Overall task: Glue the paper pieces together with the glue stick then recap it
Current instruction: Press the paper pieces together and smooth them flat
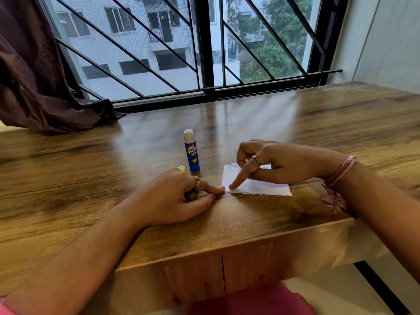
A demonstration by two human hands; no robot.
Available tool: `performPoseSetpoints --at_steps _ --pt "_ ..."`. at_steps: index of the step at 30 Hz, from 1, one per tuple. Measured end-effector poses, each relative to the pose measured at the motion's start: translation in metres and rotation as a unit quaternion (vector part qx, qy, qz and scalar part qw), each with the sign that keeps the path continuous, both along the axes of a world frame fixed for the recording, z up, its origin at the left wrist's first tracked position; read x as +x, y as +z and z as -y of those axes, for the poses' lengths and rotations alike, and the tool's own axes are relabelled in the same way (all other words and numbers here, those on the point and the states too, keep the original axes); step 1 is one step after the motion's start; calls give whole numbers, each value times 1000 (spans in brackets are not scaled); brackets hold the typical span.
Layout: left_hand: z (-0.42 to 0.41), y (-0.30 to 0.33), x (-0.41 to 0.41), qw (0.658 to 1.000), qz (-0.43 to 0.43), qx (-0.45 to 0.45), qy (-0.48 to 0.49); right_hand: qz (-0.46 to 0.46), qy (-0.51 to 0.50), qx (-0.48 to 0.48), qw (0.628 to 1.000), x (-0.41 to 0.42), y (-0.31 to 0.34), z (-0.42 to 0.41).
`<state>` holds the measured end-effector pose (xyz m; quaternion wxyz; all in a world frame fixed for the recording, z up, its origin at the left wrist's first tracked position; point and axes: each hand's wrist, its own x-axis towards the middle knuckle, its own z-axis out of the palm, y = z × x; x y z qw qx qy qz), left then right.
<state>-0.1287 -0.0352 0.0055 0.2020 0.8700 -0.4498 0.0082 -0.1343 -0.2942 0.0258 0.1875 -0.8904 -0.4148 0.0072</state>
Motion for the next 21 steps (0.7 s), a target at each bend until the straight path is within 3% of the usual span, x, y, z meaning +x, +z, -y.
performPoseSetpoints --at_steps 21 --pt "2 2 -3 1000 -5 13 23 -11 -43 33 998 -32 -8 47"
